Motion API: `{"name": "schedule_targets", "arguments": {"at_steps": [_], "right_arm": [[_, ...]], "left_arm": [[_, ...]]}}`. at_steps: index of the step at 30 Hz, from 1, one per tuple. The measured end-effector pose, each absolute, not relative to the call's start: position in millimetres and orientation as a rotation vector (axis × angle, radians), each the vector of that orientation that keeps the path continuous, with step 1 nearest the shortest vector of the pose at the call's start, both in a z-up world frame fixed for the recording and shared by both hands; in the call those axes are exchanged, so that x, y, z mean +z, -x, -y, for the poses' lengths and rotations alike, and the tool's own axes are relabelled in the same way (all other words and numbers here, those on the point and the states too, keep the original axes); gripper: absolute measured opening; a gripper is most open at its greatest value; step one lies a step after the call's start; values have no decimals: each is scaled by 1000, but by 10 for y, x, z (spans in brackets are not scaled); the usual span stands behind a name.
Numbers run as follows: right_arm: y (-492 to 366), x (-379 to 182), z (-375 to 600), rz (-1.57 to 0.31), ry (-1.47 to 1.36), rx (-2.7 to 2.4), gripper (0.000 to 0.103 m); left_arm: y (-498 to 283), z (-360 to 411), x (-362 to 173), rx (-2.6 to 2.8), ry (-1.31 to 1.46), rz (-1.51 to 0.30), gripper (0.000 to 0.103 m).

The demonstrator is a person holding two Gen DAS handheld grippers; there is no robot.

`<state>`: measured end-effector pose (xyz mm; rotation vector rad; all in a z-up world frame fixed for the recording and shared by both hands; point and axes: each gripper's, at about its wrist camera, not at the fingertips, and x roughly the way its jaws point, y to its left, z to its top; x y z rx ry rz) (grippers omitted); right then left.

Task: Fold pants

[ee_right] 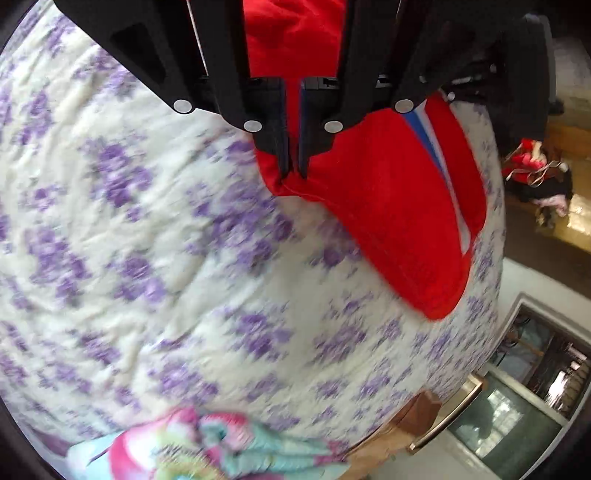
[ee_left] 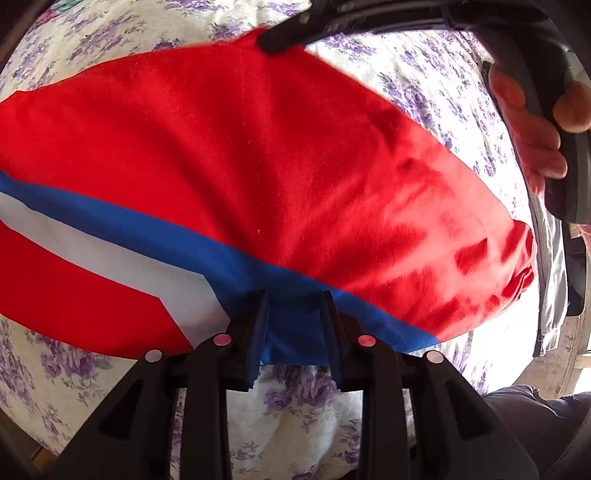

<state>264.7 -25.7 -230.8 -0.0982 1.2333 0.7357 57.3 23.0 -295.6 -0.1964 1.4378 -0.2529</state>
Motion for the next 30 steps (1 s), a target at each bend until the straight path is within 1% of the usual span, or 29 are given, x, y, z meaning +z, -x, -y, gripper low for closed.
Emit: {"name": "schedule_targets", "arguments": {"at_steps": [2, 5, 6, 8, 10, 11, 12, 13, 14, 15, 17, 20, 21, 22, 23, 24, 26, 30], "right_arm": [[-2707, -2386, 238, -1257, 108, 708, 4], [-2709, -2706, 80, -1283, 203, 669, 5], [-2725, -2729, 81, -1271, 174, 674, 5], [-2785, -2737, 110, -1305, 136, 671, 5], [-2825, -2699, 193, -1349, 90, 677, 10], [-2819, -2629, 260, -1357, 73, 661, 19], [-2793, -2514, 353, -1338, 58, 634, 32], [-2753, -2377, 461, -1300, 35, 617, 34], [-2668, -2210, 574, -1255, 5, 608, 40], [-2567, -2054, 723, -1210, -20, 588, 48], [-2324, -1841, 1048, -1139, -26, 507, 52], [-1825, -1829, 1452, -1142, -38, 425, 52], [-1635, -1891, 1537, -1159, -65, 414, 46], [-1441, -1965, 1651, -1167, -92, 403, 38], [-1239, -2049, 1696, -1174, -105, 387, 16], [-1051, -2124, 1728, -1184, -101, 361, 12], [-721, -2246, 1807, -1179, -109, 308, 12], [-396, -2534, 1932, -1195, -188, 229, 12]], "left_arm": [[-583, -245, -2959, -246, 195, -1432, 28], [-593, -229, -2966, -247, 190, -1435, 28], [-592, -226, -2965, -247, 181, -1434, 28], [-609, -180, -2969, -246, 179, -1436, 28], [-649, -140, -2960, -251, 178, -1454, 28], [-684, -109, -2946, -253, 172, -1465, 28], [-739, -74, -2921, -248, 159, -1470, 28], [-786, -80, -2865, -237, 138, -1459, 28], [-845, -84, -2798, -235, 127, -1441, 28], [-919, -99, -2734, -242, 128, -1424, 28], [-1125, -121, -2621, -244, 131, -1390, 28], [-1459, -92, -2570, -255, 101, -1355, 28], [-1592, -72, -2591, -260, 92, -1357, 28], [-1719, -58, -2631, -265, 85, -1363, 28], [-1838, -10, -2684, -273, 76, -1371, 28], [-1936, 33, -2730, -272, 56, -1381, 28], [-2046, 119, -2873, -260, 14, -1412, 28], [-2125, 225, -2913, -255, -46, -1411, 28]]}}
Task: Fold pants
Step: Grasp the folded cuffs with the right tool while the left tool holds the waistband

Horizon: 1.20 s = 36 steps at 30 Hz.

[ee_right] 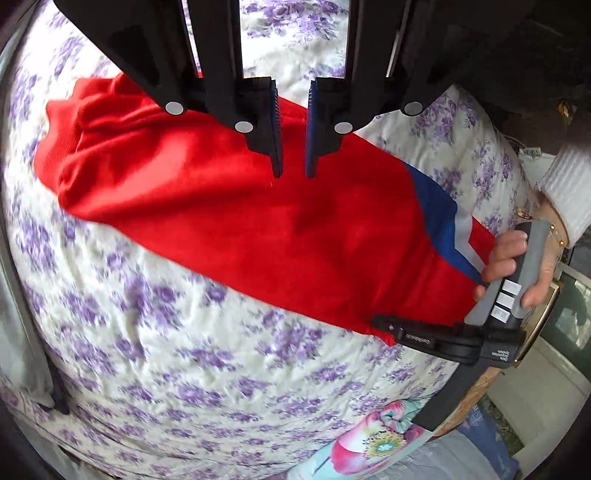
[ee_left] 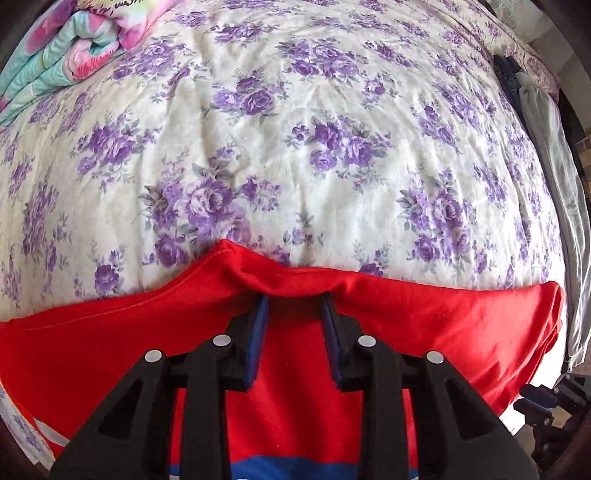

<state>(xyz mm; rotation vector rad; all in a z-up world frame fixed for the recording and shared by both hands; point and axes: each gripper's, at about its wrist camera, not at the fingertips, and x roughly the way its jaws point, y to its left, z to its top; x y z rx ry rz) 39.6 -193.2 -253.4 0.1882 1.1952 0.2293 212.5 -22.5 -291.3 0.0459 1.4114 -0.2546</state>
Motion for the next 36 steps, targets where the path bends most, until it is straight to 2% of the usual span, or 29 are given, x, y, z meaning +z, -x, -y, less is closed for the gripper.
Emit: {"name": "schedule_targets", "arguments": {"at_steps": [4, 7, 8, 10, 12, 14, 18, 21, 26, 31, 34, 36], "right_arm": [[-346, -2952, 1952, -1252, -236, 166, 9], [-354, -2889, 1924, -1244, -237, 153, 11], [-338, -2821, 1940, -1245, -251, 156, 16], [-213, -2604, 2084, -1188, -316, 147, 34], [3, -2402, 2319, -1110, -377, 100, 69], [235, -2333, 2611, -1071, -456, 22, 78], [570, -2597, 3120, -1091, -664, -107, 78], [629, -2843, 3293, -1056, -819, -102, 78], [450, -3237, 3428, -982, -1058, -33, 78], [287, -3371, 3546, -930, -1220, -30, 79], [287, -3366, 3549, -952, -1231, -32, 70], [339, -3407, 3575, -962, -1238, -56, 45]], "left_arm": [[-2145, 412, -2930, -238, -118, -1398, 28], [-2163, 583, -2908, -213, -149, -1407, 28], [-2119, 625, -2868, -210, -153, -1410, 28], [-1957, 681, -2749, -237, -149, -1394, 28], [-1730, 705, -2596, -280, -130, -1365, 28], [-1477, 798, -2538, -337, -93, -1354, 28], [-971, 996, -2834, -413, -103, -1422, 29], [-730, 1176, -2892, -401, -242, -1353, 34], [-767, 1235, -2897, -400, -228, -1372, 35], [-747, 1087, -2878, -397, -197, -1378, 35], [-761, 1142, -2889, -389, -196, -1376, 36], [-764, 1172, -2896, -386, -192, -1377, 36]]}}
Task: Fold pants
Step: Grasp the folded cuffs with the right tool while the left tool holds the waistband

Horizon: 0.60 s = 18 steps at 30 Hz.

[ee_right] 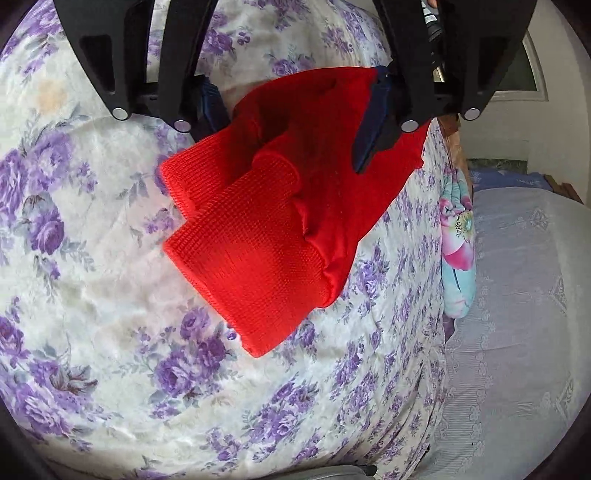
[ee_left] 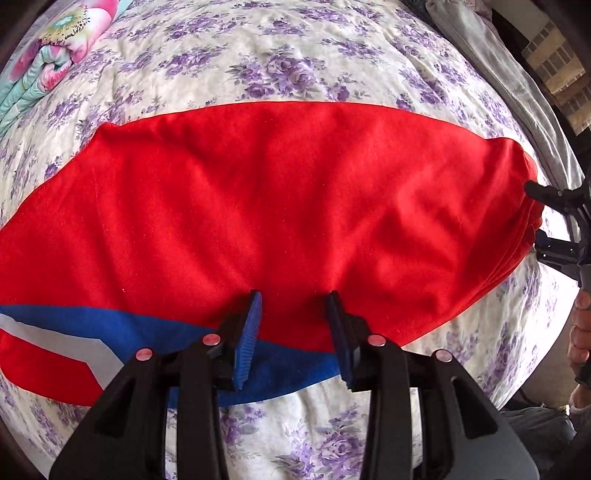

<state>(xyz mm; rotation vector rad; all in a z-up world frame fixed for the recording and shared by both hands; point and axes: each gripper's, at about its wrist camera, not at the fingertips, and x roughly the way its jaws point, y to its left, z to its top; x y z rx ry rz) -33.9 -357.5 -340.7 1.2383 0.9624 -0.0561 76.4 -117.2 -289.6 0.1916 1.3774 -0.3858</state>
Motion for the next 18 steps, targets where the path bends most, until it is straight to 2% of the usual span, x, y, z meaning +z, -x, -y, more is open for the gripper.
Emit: {"name": "schedule_targets", "arguments": {"at_steps": [4, 5, 12, 18], "right_arm": [[512, -3536, 3676, -973, -1324, -72, 23], [536, -3531, 3666, -985, -1306, -73, 21], [602, -3478, 3600, -986, -1208, -88, 19], [607, -3463, 3579, -979, -1164, -89, 19]], "left_arm": [[-739, 1084, -2878, -382, -184, -1386, 37], [-754, 1084, -2884, -380, -185, -1388, 37], [-954, 1135, -2763, -432, -116, -1438, 36], [-1173, 1566, -2445, -530, -73, -1373, 36]]}}
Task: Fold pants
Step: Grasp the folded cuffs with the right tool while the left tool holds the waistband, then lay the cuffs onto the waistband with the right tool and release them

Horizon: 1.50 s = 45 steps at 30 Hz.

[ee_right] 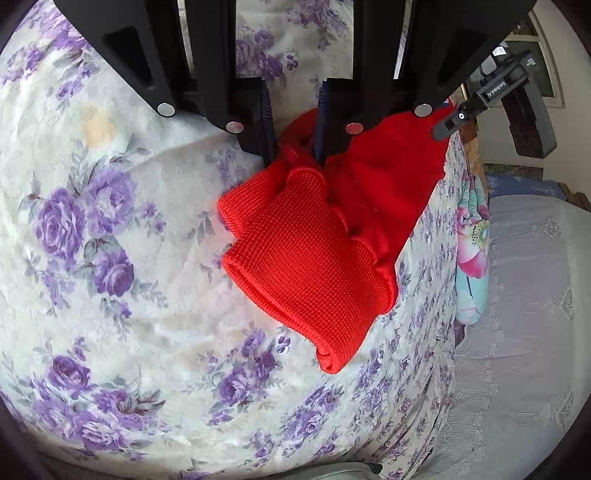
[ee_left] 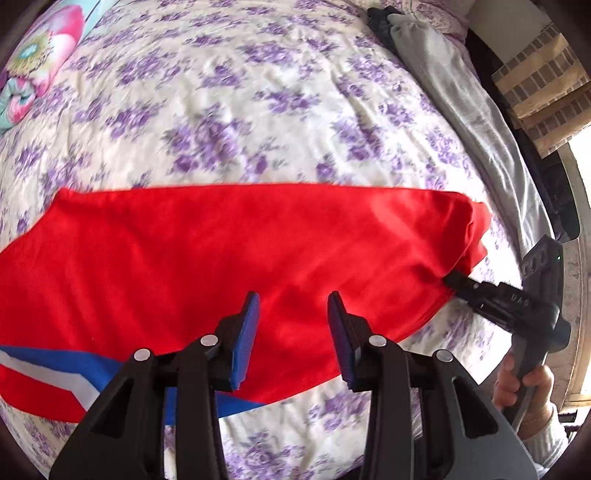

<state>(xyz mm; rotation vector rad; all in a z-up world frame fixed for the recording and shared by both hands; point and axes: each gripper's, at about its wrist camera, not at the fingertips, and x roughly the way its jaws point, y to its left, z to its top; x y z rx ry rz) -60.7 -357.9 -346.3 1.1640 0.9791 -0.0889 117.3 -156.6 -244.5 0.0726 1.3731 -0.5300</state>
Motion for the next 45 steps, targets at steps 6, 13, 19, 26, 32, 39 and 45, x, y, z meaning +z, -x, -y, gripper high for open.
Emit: {"name": "schedule_targets", "arguments": {"at_steps": [6, 13, 19, 26, 32, 39, 45], "right_arm": [[604, -3447, 3579, -982, -1150, -95, 19], [615, -3433, 3538, -972, -1131, -110, 18], [579, -3282, 3448, -973, -1004, -138, 18], [346, -2577, 3125, -941, -639, -128, 15], [11, -1986, 2644, -916, -347, 18, 15], [-400, -1800, 1640, -909, -29, 271, 15], [-709, -2638, 549, -1093, 193, 436, 18]], "left_arm": [[-1153, 2203, -2753, -607, -101, -1435, 5], [-1039, 2341, -2974, -573, -172, -1428, 3], [-746, 2200, -3010, -621, -150, -1461, 3], [-802, 1917, -2867, -615, -32, -1477, 2], [-903, 1011, -2619, -417, 55, -1398, 3], [-988, -334, -2600, -115, 235, -1351, 3], [-1028, -737, -2904, -35, 313, -1390, 2]]}}
